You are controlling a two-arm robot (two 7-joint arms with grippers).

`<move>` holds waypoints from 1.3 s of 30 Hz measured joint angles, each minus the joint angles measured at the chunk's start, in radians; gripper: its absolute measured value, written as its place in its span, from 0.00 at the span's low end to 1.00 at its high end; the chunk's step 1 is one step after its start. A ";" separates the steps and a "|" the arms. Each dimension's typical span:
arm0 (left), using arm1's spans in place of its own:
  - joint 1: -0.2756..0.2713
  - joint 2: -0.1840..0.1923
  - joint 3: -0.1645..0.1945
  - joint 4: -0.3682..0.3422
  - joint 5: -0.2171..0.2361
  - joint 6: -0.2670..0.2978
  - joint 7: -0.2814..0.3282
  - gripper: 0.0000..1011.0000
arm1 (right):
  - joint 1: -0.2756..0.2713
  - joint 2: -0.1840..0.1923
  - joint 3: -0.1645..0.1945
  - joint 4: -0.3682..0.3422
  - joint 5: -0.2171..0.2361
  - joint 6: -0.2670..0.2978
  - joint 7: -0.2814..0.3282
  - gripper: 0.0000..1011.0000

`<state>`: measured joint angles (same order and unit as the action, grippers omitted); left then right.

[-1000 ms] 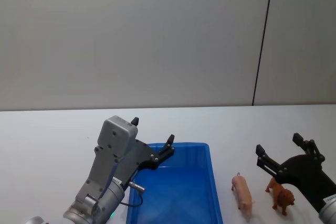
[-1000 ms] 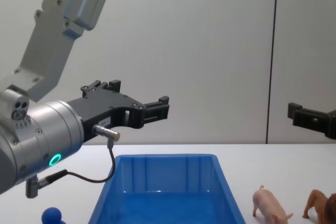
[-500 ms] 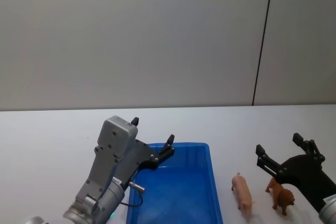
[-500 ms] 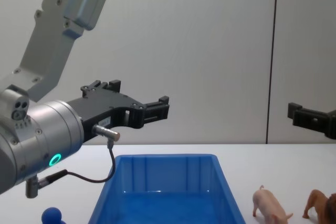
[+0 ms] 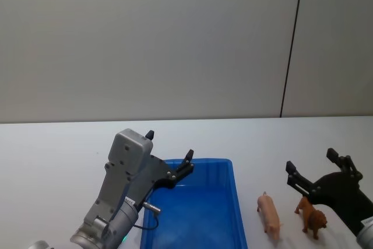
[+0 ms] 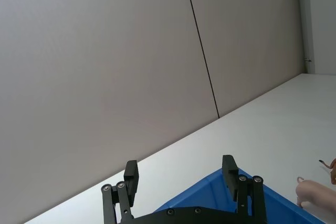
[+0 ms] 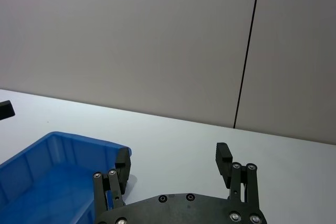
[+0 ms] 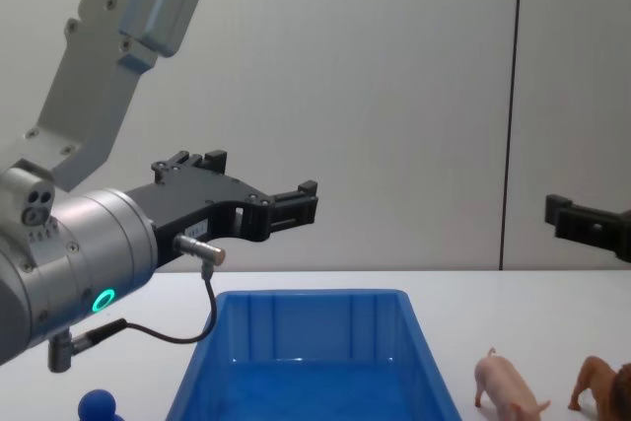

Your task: Pick up the two dolls from the table and place them into the box.

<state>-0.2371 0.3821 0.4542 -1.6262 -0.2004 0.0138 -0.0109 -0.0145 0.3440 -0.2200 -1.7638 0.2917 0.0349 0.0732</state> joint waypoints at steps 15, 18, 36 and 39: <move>0.000 0.000 0.000 0.000 0.000 0.000 0.000 0.99 | -0.024 0.066 0.044 0.023 0.030 0.057 0.052 0.99; 0.000 0.000 0.000 0.000 0.000 0.000 0.000 0.99 | -0.031 0.077 0.049 0.028 0.033 0.070 0.062 0.99; 0.000 0.000 0.000 0.000 0.000 0.000 0.000 0.99 | -0.041 0.103 0.058 0.089 0.044 0.161 0.135 0.99; 0.000 0.000 0.000 0.000 0.000 0.000 0.000 0.99 | -0.038 0.101 0.057 0.098 0.046 0.167 0.142 0.99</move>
<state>-0.2371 0.3821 0.4543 -1.6262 -0.2004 0.0138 -0.0109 -0.0524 0.4454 -0.1628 -1.6660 0.3373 0.2020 0.2150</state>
